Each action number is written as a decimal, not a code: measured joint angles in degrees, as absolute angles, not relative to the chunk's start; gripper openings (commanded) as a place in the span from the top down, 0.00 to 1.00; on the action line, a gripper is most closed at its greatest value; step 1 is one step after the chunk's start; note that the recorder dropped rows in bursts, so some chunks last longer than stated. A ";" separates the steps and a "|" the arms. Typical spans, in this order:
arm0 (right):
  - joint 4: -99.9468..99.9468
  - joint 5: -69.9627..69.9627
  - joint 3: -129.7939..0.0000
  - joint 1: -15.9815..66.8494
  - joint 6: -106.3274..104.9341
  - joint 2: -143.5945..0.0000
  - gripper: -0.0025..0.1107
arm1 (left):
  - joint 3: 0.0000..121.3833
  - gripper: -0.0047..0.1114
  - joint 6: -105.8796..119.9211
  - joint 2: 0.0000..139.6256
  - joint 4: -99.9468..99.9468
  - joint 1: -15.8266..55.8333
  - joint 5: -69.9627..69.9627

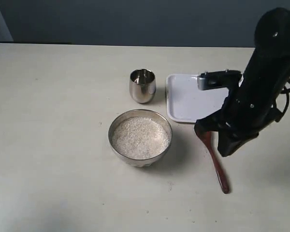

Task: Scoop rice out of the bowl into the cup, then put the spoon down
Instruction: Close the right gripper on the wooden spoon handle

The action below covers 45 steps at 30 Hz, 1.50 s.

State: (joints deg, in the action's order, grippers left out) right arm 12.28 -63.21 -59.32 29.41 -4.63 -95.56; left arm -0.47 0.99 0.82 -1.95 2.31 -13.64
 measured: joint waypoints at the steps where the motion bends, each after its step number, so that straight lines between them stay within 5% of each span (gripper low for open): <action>1: 12.40 -62.81 -58.60 29.56 -4.49 -95.96 0.68 | -0.47 0.96 0.99 0.82 -1.95 2.31 -13.64; 5: 13.24 -60.31 -55.71 29.65 -4.14 -97.42 0.56 | -0.47 0.96 0.99 0.82 -1.95 2.31 -13.64; 25: 14.12 -44.01 -47.95 29.78 -2.49 -103.64 0.56 | -0.47 0.96 0.99 0.82 -1.95 2.31 -13.64; 28: 14.12 -44.36 -47.95 29.78 -2.49 -104.26 0.62 | -0.47 0.96 0.99 0.82 -1.95 2.31 -13.64; 34: 14.12 -45.35 -47.95 29.78 -2.27 -104.51 0.98 | -0.47 0.96 0.99 0.82 -1.95 2.31 -13.64; 45: 10.83 -51.89 -48.24 29.78 -2.06 -98.75 0.98 | -0.47 0.96 0.99 0.82 -1.95 2.31 -13.64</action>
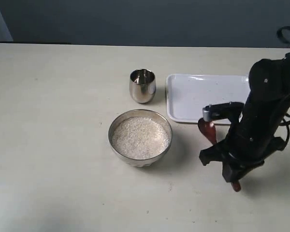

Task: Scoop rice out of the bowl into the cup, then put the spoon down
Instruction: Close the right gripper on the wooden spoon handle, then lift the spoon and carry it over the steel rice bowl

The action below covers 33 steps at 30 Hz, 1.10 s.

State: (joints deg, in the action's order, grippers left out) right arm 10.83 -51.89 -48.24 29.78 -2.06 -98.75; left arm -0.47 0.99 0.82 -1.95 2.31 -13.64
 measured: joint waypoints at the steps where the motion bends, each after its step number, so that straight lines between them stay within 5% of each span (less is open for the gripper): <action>1: 9.99 -52.45 -48.90 29.78 -2.58 -96.88 0.98 | -0.47 0.96 0.99 0.82 -1.95 2.31 -13.64; 13: -9.00 -67.90 -72.97 31.58 -21.04 -88.03 0.98 | -0.47 0.96 0.99 0.82 -1.95 2.31 -13.64; 26: -32.68 -69.72 -77.81 54.48 -32.47 -99.16 0.98 | -0.47 0.96 0.99 0.82 -1.95 2.31 -13.64; 33: -40.88 -69.72 -77.81 59.75 -27.10 -106.03 0.98 | -0.47 0.96 0.99 0.82 -1.95 2.31 -13.64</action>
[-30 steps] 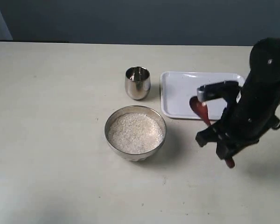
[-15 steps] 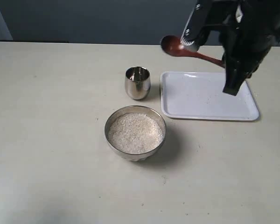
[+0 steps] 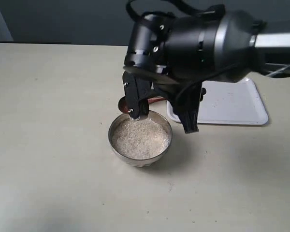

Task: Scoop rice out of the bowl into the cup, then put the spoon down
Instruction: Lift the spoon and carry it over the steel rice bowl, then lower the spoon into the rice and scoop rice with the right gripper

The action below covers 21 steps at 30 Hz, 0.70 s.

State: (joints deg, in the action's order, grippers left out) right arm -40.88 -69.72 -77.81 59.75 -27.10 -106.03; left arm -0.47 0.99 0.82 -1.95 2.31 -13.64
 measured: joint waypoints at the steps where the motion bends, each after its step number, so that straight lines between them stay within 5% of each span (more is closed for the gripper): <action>1: -41.02 -69.72 -77.81 59.90 -26.56 -106.72 0.98 | -0.47 0.96 0.99 0.82 -1.95 2.31 -13.64; 21: -46.98 -69.72 -71.50 60.00 -21.92 -111.80 0.98 | -0.47 0.96 0.99 0.82 -1.95 2.31 -13.64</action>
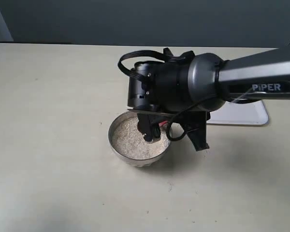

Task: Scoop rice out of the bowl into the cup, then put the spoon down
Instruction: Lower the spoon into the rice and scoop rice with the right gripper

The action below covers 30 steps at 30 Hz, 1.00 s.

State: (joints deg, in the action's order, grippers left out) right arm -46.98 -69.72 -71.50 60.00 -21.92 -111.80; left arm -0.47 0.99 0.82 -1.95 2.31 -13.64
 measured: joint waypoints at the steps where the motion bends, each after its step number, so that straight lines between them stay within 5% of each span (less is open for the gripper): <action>1: -47.74 -69.72 -71.10 60.00 -21.54 -111.80 0.98 | -0.47 0.96 0.99 0.82 -1.95 2.31 -13.64; 30: -46.92 -69.61 -70.50 63.39 -19.94 -113.52 0.98 | -0.47 0.96 0.99 0.82 -1.95 2.31 -13.64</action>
